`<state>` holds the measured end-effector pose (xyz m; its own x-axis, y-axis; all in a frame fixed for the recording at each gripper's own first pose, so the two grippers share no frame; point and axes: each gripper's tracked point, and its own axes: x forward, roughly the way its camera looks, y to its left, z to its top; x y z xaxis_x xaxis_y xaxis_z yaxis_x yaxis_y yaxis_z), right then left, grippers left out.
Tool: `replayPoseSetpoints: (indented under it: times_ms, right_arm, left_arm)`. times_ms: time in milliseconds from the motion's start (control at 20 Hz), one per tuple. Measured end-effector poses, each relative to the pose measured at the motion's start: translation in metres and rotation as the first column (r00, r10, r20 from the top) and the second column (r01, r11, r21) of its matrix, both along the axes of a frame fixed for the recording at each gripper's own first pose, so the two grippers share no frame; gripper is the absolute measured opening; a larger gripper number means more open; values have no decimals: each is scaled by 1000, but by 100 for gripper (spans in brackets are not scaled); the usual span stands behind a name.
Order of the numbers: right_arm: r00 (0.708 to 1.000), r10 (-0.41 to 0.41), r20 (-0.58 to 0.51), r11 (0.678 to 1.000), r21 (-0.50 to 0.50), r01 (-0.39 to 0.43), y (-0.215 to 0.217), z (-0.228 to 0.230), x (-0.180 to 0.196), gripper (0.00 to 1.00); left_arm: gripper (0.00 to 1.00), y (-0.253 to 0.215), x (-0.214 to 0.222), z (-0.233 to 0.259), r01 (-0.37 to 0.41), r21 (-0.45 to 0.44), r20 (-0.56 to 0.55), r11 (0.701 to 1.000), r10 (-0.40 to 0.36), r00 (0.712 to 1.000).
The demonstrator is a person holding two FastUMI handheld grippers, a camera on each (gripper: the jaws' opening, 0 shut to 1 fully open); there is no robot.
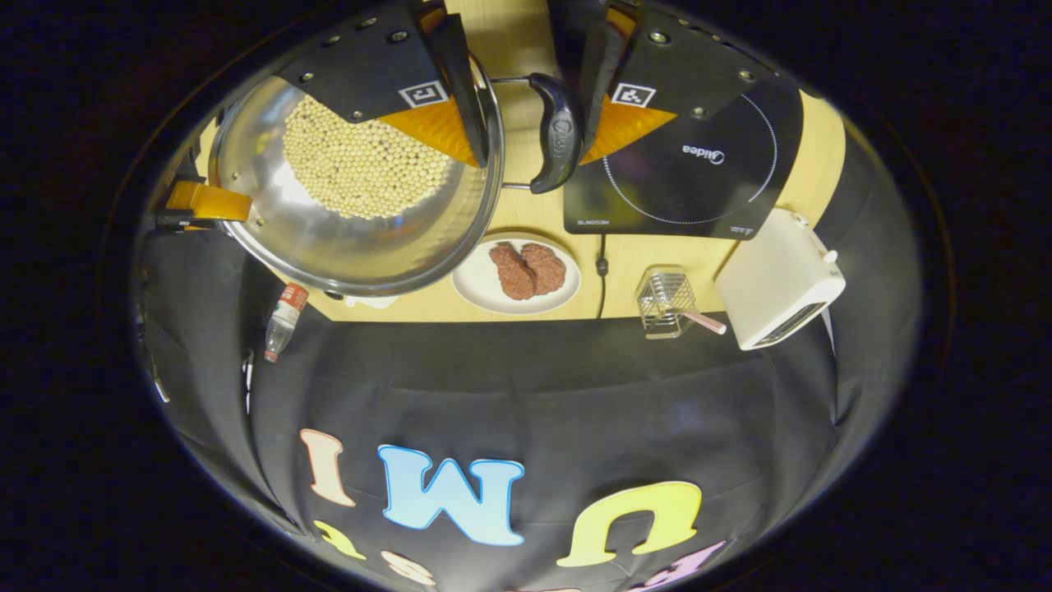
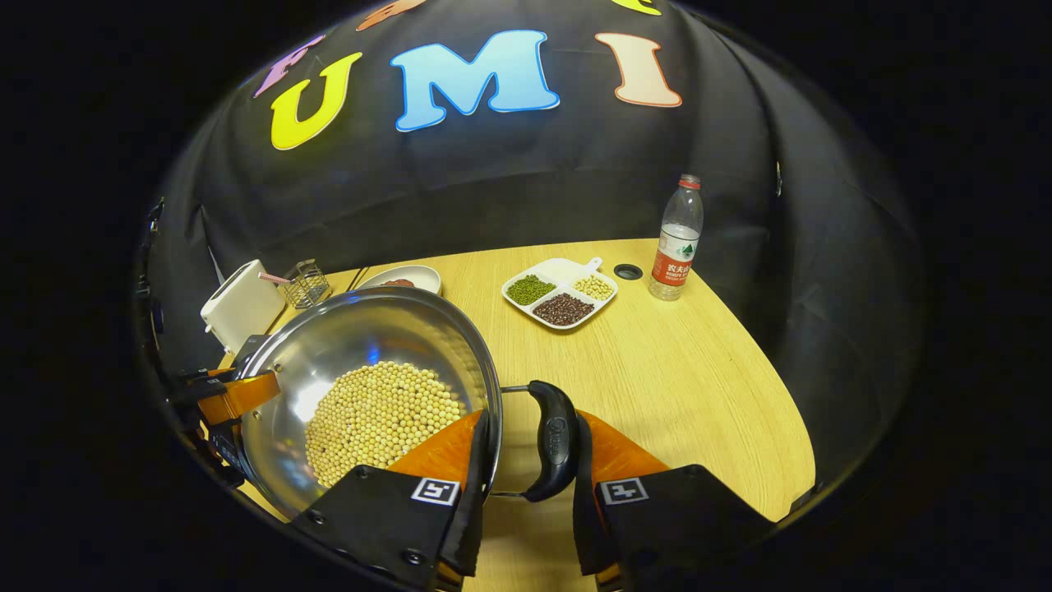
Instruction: First push the handle of the pot to place it horizontally, then grasp the pot with both hands and set it on the induction cooktop.
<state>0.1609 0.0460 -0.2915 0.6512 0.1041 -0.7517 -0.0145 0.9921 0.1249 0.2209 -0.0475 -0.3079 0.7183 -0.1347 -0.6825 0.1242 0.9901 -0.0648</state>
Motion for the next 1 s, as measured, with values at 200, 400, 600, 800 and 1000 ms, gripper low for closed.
replayPoseSetpoints:
  times_ms: [200, 400, 600, 800, 1000]
  right_arm:
    - [1000, 4, 12, 1000, 4, -4, 24, 9, -2, 47]
    - [1000, 8, 16, 1000, 10, -8, 49, 14, -3, 48]
    - [1000, 15, 17, 1000, 13, -16, 74, 18, -4, 48]
    - [1000, 21, 14, 999, 25, -21, 102, 20, -7, 44]
    - [999, 32, 7, 999, 31, -32, 132, 20, -11, 44]
  left_arm:
    - [57, 27, -3, 7, -11, -5, 8, 1000, 11, 1000]
    - [57, 55, -3, 13, -20, 0, 9, 1000, 20, 1000]
    - [57, 83, -7, 17, -35, -2, 8, 999, 35, 999]
    - [57, 115, -10, 19, -48, 7, 8, 999, 48, 999]
    - [57, 147, -13, 18, -55, 14, 4, 998, 55, 998]
